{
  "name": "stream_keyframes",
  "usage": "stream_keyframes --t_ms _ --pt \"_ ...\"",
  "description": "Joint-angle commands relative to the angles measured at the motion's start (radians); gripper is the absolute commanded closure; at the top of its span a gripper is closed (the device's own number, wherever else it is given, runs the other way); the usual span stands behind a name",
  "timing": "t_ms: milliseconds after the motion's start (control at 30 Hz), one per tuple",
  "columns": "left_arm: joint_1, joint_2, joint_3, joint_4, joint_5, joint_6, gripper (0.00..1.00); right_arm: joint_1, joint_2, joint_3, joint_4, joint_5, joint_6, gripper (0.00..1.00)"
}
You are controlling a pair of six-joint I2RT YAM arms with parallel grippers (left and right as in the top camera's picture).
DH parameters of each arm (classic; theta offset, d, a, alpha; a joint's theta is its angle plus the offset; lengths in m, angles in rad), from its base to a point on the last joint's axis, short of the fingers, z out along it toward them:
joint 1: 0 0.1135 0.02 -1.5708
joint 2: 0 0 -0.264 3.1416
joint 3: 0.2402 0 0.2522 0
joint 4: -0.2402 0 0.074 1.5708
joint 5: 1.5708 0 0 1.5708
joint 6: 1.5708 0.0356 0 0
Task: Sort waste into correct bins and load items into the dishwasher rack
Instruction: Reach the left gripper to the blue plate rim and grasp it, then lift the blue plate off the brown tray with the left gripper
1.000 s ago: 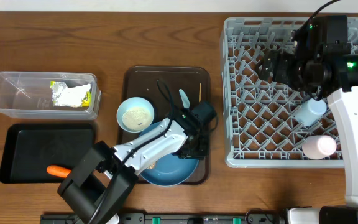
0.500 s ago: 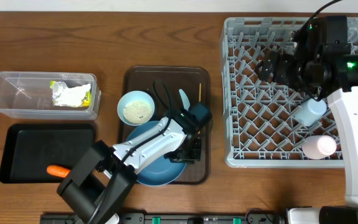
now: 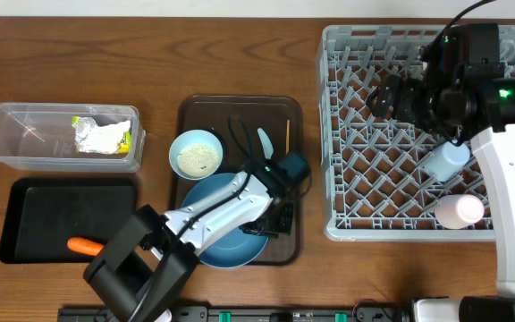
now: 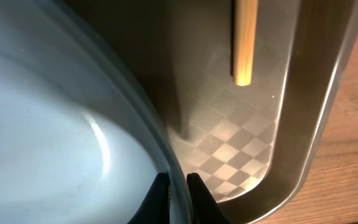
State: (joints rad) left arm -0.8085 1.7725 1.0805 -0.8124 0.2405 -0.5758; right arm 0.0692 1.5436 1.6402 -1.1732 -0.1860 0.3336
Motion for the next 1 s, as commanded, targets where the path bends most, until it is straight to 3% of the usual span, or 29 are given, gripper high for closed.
stream_keyframes --t_ms 0,133,200,300,500,533,600,967 --pt "-0.027 0.018 -0.008 0.0 0.063 -0.003 0.94 -0.01 0.001 0.0 -0.001 0.003 0.01 0.01" --pt "-0.029 0.018 -0.007 -0.024 0.004 0.007 0.94 -0.01 0.001 0.0 -0.001 0.003 0.01 0.01" --pt "-0.029 0.018 -0.007 -0.014 -0.007 0.006 0.83 -0.01 0.001 0.0 0.0 0.003 0.009 0.01" --pt "-0.029 0.02 -0.007 -0.005 -0.011 0.006 0.79 -0.01 0.001 0.0 -0.001 0.003 0.01 0.01" --pt "-0.029 0.038 -0.008 -0.006 -0.01 -0.005 0.79 -0.01 0.001 0.0 -0.005 0.003 0.007 0.01" --pt "-0.029 0.04 -0.008 -0.006 -0.01 -0.005 0.81 -0.01 0.001 0.0 -0.006 0.003 0.005 0.01" --pt "-0.029 0.04 -0.008 -0.007 -0.003 -0.005 0.94 -0.01 0.001 0.0 -0.008 0.003 0.001 0.01" --pt "-0.049 0.04 0.064 -0.174 -0.075 -0.004 0.94 -0.01 0.001 0.0 -0.008 0.003 -0.002 0.01"
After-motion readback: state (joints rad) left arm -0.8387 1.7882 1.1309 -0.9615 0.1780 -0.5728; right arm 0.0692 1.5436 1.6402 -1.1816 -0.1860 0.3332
